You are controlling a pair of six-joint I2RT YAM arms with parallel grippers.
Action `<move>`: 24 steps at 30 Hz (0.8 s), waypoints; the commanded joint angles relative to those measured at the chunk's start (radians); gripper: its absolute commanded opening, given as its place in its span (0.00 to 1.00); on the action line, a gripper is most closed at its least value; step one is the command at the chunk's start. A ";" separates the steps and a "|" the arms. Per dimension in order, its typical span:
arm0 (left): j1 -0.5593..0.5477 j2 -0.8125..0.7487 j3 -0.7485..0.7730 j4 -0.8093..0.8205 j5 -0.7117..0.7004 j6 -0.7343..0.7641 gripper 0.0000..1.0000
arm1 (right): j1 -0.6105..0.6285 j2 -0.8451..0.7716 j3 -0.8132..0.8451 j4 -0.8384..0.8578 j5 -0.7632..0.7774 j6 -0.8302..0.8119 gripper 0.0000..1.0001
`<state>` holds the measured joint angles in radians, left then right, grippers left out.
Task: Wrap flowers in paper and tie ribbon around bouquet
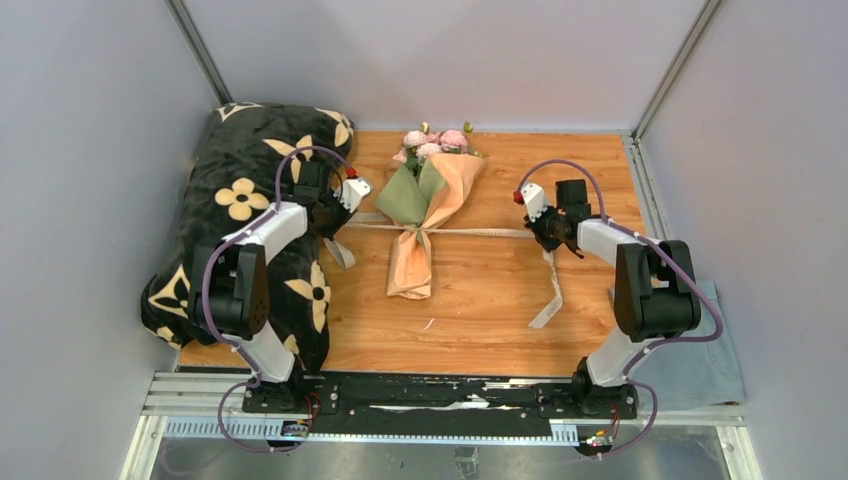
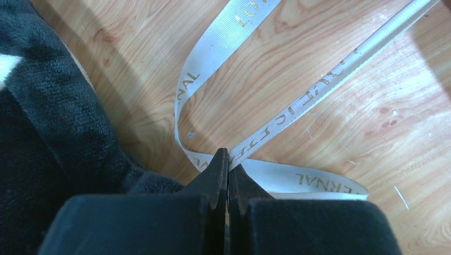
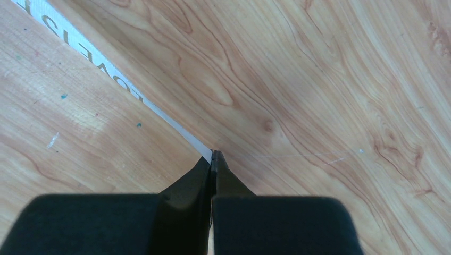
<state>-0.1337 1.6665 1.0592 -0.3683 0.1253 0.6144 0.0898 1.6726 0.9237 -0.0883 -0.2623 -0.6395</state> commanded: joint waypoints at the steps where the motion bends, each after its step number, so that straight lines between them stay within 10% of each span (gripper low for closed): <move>1: 0.051 -0.042 0.051 -0.104 -0.055 0.003 0.00 | -0.038 -0.066 -0.042 0.014 0.111 -0.005 0.00; 11: -0.070 -0.153 0.126 -0.337 0.120 0.024 0.00 | 0.038 -0.197 -0.051 0.018 -0.082 -0.069 0.00; 20: -0.354 -0.158 0.329 -0.612 0.241 -0.066 0.00 | 0.109 -0.380 -0.065 0.002 -0.326 0.226 0.00; 24: -0.449 -0.188 0.382 -0.635 0.262 -0.109 0.00 | 0.190 -0.405 -0.063 -0.141 -0.366 0.265 0.33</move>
<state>-0.5270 1.5280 1.3914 -0.9070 0.3328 0.5606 0.2066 1.2869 0.8791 -0.0807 -0.5419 -0.4732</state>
